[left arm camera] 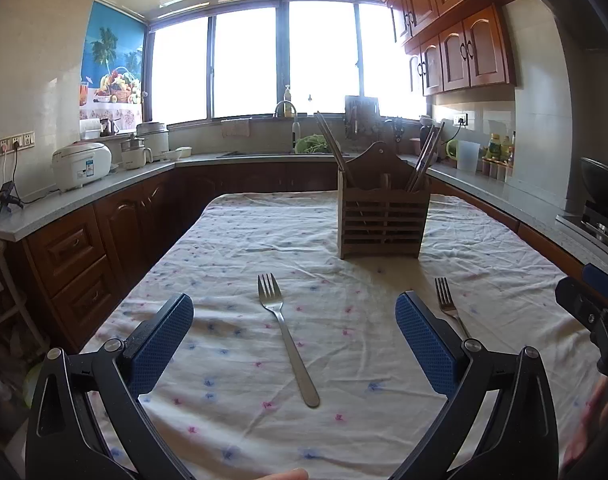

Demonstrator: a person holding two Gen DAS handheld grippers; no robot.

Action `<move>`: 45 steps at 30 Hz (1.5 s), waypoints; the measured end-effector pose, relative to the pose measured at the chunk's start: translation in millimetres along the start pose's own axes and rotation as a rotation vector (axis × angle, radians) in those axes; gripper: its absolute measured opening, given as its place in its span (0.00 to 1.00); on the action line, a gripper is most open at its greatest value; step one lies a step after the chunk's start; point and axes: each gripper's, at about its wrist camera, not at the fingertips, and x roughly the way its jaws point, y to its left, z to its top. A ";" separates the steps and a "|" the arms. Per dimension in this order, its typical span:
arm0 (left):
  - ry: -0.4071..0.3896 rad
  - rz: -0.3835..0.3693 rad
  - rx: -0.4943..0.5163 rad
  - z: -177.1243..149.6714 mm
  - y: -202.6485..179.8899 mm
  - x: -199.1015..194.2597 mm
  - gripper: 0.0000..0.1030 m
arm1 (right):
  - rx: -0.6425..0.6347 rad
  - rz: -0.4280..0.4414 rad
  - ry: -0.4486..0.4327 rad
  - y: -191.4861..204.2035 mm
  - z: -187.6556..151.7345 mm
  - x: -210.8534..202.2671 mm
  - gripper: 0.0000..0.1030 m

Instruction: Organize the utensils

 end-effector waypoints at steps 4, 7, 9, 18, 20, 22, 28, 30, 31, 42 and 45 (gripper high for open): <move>-0.006 0.008 0.002 0.4 1.2 -2.2 1.00 | -0.003 -0.001 -0.005 0.7 -0.6 -1.4 1.00; -0.009 0.010 0.001 0.5 1.6 -3.0 1.00 | -0.003 0.001 -0.005 0.6 0.2 -1.5 1.00; -0.010 0.014 0.000 0.4 1.2 -2.6 1.00 | -0.006 0.001 -0.001 0.9 0.3 -1.3 1.00; -0.018 0.020 -0.001 0.1 2.8 -3.9 1.00 | -0.010 0.005 -0.008 3.0 1.5 -2.2 1.00; -0.019 0.023 -0.002 0.4 3.7 -4.2 1.00 | -0.009 0.005 -0.009 3.0 1.8 -2.2 1.00; -0.017 0.024 -0.003 0.4 3.8 -3.7 1.00 | -0.008 0.009 -0.010 3.3 2.3 -2.1 1.00; -0.015 0.028 0.001 0.8 3.7 -3.0 1.00 | -0.009 0.013 -0.011 4.4 3.6 -1.6 1.00; -0.013 0.029 0.002 0.8 3.4 -2.3 1.00 | -0.009 0.014 -0.010 5.2 3.8 -1.9 1.00; -0.014 0.029 0.002 0.7 3.1 -2.2 1.00 | -0.008 0.015 -0.011 5.5 4.1 -1.9 1.00; -0.016 0.028 0.013 1.2 1.9 -1.4 1.00 | -0.009 0.024 -0.023 6.4 7.9 -4.6 1.00; -0.021 0.028 0.013 1.1 1.9 -2.0 1.00 | -0.009 0.027 -0.026 7.2 9.1 -5.4 1.00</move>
